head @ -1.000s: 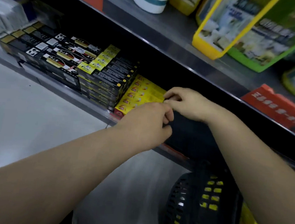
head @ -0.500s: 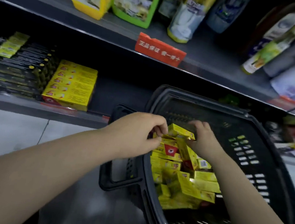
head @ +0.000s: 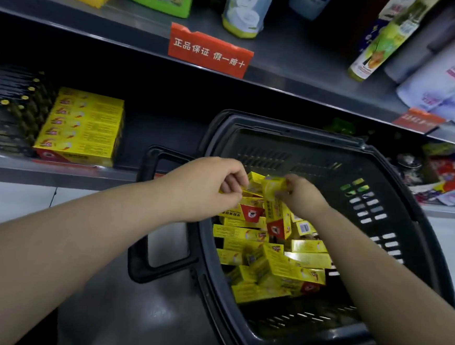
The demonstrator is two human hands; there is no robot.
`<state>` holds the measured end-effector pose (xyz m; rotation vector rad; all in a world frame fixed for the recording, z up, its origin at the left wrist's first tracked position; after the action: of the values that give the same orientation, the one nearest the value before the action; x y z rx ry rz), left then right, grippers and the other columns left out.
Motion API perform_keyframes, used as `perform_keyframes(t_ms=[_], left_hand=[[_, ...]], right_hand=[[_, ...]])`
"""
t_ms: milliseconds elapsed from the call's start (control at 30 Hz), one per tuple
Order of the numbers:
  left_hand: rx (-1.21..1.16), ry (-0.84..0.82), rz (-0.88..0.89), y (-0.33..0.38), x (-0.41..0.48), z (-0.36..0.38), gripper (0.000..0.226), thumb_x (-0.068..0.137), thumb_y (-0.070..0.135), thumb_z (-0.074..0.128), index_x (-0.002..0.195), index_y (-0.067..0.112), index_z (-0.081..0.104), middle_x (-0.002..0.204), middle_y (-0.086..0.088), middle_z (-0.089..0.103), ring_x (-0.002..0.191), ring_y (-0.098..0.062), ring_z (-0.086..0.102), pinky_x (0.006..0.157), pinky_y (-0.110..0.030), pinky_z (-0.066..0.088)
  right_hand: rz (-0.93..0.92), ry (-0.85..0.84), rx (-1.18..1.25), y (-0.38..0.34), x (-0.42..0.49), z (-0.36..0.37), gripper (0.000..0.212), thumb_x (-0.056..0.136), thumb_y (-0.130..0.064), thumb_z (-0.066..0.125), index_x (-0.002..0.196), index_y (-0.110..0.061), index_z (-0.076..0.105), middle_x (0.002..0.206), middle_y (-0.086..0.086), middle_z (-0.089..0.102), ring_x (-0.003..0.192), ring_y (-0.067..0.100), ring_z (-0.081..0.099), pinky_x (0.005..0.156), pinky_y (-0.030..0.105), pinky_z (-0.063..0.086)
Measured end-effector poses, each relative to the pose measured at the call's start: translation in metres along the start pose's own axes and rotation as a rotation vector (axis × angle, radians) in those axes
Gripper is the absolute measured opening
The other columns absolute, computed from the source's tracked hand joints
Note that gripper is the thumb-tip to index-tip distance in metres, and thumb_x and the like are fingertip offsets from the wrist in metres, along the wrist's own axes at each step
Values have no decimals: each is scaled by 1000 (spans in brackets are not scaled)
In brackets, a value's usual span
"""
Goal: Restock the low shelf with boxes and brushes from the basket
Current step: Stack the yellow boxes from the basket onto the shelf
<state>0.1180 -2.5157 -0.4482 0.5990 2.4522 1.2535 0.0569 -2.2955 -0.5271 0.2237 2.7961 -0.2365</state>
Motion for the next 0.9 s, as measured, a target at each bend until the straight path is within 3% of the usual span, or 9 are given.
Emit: perform_keyframes(t_ms=[100,200,333,500,567,667,733,800,900], left_hand=[[-130,4,-62,0,4,2,31,90,25,55,122,23,54,115,10,59,95,0,60,86,-26,52],[-267,-85,-119,6,7,18,59,90,38,53,143,23,31,135,11,47,111,-2,54,90,-20,45],[-474,-158,-157,14,3,42,63,83,41,63,137,28,34,111,9,63,91,-6,66,79,-29,56],[-641,-35,-283,-1,2,43,52,81,28,69,127,22,45,106,-5,68,91,-24,69,82,-49,55],[-721,-31,-310,-6,1,42,55,82,25,68,131,19,44,107,-5,68,93,-23,69,84,-47,55],[-794,-58,-314,-9,-1,41,59,82,25,66,135,20,41,109,-4,68,93,-19,69,76,-39,58],[-822,-76,-323,-10,-3,43,61,81,24,67,136,21,39,109,-4,69,90,-18,70,69,-35,59],[-833,-80,-331,-10,-4,43,62,81,23,67,137,20,39,107,-4,69,89,-17,71,64,-32,58],[-884,-75,-340,-9,-4,41,53,82,19,65,131,19,43,97,-2,73,83,-16,71,57,-26,56]], right_hand=[[-70,24,268,-16,-30,-47,46,87,-35,63,125,-10,54,104,12,66,93,26,63,85,38,50],[-141,15,581,-38,-71,-70,34,86,-33,63,119,-29,55,91,13,64,78,18,67,82,38,54],[-182,72,889,-58,-104,-71,14,89,-26,62,103,-27,64,80,3,66,59,8,63,63,25,56],[-194,-13,983,-51,-102,-67,19,98,-31,45,115,-30,54,80,-9,69,71,14,70,76,28,57],[-183,-153,818,-39,-95,-54,27,97,-29,47,124,-30,44,96,-6,68,83,15,70,81,29,56],[-173,-464,-38,-5,-87,-3,59,88,-31,63,139,-25,35,134,2,52,114,19,56,90,28,46],[-120,-718,-401,23,-91,37,79,80,-34,72,145,-22,29,148,0,37,131,22,40,101,33,40],[-134,-803,-511,31,-91,65,78,77,-35,74,143,-21,34,147,0,36,131,23,39,97,35,42],[-264,-685,-577,20,-79,82,51,76,-32,75,118,-14,51,126,6,52,109,23,51,74,30,42]])
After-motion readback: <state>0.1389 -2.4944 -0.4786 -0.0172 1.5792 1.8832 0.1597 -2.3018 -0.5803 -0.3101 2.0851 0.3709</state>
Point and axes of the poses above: each hand's wrist, its own x-axis towards the middle knuckle, its own z-axis out of the palm, y = z × x, the point moved 8 cm from there along x, towards the middle knuckle
